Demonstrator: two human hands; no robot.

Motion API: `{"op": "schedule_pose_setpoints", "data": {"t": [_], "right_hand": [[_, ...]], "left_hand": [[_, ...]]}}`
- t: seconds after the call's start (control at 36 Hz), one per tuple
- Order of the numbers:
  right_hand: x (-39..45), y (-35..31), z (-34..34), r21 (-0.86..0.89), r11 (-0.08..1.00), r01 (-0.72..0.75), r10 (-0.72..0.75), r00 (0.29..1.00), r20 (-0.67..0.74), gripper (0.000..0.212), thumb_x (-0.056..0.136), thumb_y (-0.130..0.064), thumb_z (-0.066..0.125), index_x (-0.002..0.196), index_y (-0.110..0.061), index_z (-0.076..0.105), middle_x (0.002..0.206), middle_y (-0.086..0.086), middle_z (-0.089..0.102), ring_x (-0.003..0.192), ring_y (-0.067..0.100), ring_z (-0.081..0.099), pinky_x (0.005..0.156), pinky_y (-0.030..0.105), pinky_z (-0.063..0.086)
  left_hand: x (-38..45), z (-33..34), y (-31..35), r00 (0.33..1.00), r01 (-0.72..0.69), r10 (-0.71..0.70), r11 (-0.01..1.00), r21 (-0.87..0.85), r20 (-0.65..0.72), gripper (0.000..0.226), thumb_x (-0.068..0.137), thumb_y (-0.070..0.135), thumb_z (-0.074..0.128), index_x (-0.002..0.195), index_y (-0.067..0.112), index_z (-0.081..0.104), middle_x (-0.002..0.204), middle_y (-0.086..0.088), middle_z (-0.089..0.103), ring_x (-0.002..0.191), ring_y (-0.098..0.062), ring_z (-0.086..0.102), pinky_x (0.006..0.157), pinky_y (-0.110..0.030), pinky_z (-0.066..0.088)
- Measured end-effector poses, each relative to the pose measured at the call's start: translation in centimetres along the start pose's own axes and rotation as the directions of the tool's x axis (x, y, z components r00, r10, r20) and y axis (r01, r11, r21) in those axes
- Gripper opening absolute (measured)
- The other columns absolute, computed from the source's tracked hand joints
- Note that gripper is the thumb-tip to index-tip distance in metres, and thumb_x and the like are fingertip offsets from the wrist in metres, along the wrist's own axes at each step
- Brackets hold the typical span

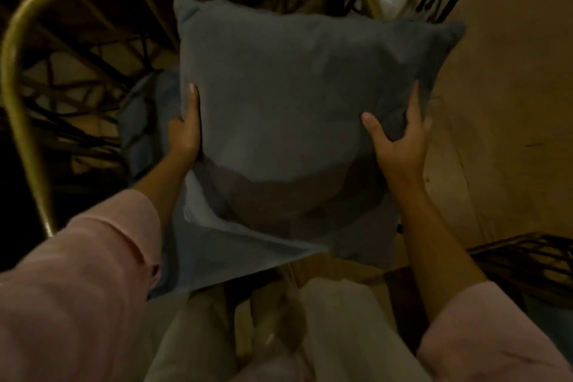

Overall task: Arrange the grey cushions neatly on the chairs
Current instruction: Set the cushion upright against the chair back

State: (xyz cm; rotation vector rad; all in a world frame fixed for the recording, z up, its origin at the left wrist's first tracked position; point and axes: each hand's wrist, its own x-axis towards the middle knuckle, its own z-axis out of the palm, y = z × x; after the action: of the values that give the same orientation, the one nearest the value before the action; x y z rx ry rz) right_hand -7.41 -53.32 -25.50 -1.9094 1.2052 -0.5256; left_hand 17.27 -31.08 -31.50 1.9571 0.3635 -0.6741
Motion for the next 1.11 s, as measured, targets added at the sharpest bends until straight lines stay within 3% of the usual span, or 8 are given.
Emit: {"op": "schedule_pose_setpoints", "data": {"t": [0.11, 0.28, 0.39, 0.44, 0.53, 0.64, 0.83, 1.11], "right_hand": [[-1.7, -0.7, 3.3, -0.001, 0.999, -0.053, 0.052, 0.977, 0.206, 0.094, 0.084, -0.047, 0.073, 0.158, -0.027, 0.02, 0.16, 0.014, 0.025, 0.147, 0.029, 0.027, 0.113, 0.025, 0.022], [-1.9, 1.1, 8.4, -0.049, 0.99, -0.129, 0.137, 0.876, 0.463, 0.104, 0.067, -0.084, 0.062, 0.154, -0.049, 0.015, 0.163, -0.002, 0.027, 0.149, 0.028, 0.028, 0.119, 0.055, 0.03], [-2.1, 2.8, 11.1, -0.286, 0.948, -0.141, 0.288, 0.765, 0.576, 0.121, 0.06, -0.091, 0.058, 0.153, -0.05, -0.008, 0.168, 0.002, -0.003, 0.153, 0.038, 0.005, 0.121, 0.062, 0.016], [-3.0, 3.2, 12.3, -0.461, 0.883, -0.088, 0.381, 0.709, 0.593, 0.117, 0.07, -0.087, 0.052, 0.152, -0.044, -0.02, 0.166, 0.009, -0.02, 0.152, 0.04, -0.01, 0.122, 0.061, 0.004], [-5.0, 2.5, 13.9, -0.619, 0.785, -0.037, 0.457, 0.708, 0.538, 0.095, 0.086, -0.082, 0.028, 0.154, -0.037, -0.021, 0.164, 0.015, -0.024, 0.151, 0.039, -0.018, 0.12, 0.059, -0.007], [-7.4, 1.2, 15.0, -0.647, 0.756, -0.099, 0.484, 0.749, 0.452, 0.083, 0.095, -0.07, 0.027, 0.157, -0.033, -0.013, 0.165, 0.018, -0.019, 0.151, 0.039, -0.017, 0.12, 0.058, -0.009], [-11.6, -3.6, 14.6, -0.516, 0.856, -0.012, 0.329, 0.783, 0.528, 0.081, 0.095, -0.051, 0.055, 0.159, -0.022, 0.013, 0.167, 0.017, -0.005, 0.153, 0.037, -0.006, 0.122, 0.055, 0.004], [-16.8, -18.4, 20.2, -0.299, 0.892, 0.34, 0.049, 0.584, 0.81, 0.079, 0.093, -0.041, 0.063, 0.156, -0.011, 0.025, 0.159, 0.017, 0.031, 0.146, 0.034, 0.031, 0.116, 0.041, 0.029]], "left_hand": [[-1.3, -5.0, -5.1, 0.978, 0.167, -0.172, 0.985, -0.05, -0.121, 0.125, 0.053, 0.1, 0.034, 0.143, 0.015, 0.051, 0.147, -0.013, 0.051, 0.132, -0.034, 0.05, 0.114, -0.045, 0.037], [-3.1, -7.9, -11.1, 0.961, 0.207, -0.218, 0.975, -0.082, -0.169, 0.103, 0.073, 0.09, 0.037, 0.149, 0.02, 0.04, 0.153, -0.012, 0.043, 0.138, -0.034, 0.043, 0.114, -0.044, 0.036], [-3.1, -8.2, -13.3, 0.95, 0.291, -0.29, 0.957, -0.008, -0.113, 0.122, 0.06, 0.095, 0.046, 0.155, 0.021, 0.021, 0.16, -0.011, 0.031, 0.144, -0.037, 0.033, 0.118, -0.05, 0.028], [-2.7, -8.1, -14.0, 0.972, 0.233, -0.23, 0.969, 0.079, -0.047, 0.14, 0.039, 0.101, 0.051, 0.155, 0.027, 0.019, 0.158, -0.008, 0.034, 0.143, -0.036, 0.035, 0.118, -0.051, 0.03], [-2.2, -7.2, -13.9, 0.985, 0.171, -0.174, 0.961, 0.219, -0.005, 0.128, 0.06, 0.083, 0.066, 0.157, 0.026, 0.005, 0.162, -0.011, 0.025, 0.147, -0.037, 0.027, 0.119, -0.052, 0.026], [-2.2, -7.3, -13.5, 0.969, 0.23, -0.246, 0.939, 0.256, 0.034, 0.121, 0.075, 0.065, 0.069, 0.157, 0.02, -0.007, 0.164, -0.013, 0.013, 0.149, -0.037, 0.019, 0.12, -0.052, 0.023], [-4.7, -12.3, -11.8, 0.994, 0.104, -0.101, 0.992, -0.065, 0.044, 0.114, 0.085, 0.034, 0.074, 0.156, 0.02, -0.014, 0.158, -0.007, 0.027, 0.139, -0.029, 0.039, 0.108, -0.047, 0.042], [-9.6, -30.1, -7.2, 0.92, -0.293, 0.264, 0.954, -0.06, -0.288, 0.078, 0.092, 0.022, 0.066, 0.154, 0.012, 0.02, 0.156, -0.016, 0.034, 0.141, -0.026, 0.039, 0.115, -0.044, 0.037]]}}
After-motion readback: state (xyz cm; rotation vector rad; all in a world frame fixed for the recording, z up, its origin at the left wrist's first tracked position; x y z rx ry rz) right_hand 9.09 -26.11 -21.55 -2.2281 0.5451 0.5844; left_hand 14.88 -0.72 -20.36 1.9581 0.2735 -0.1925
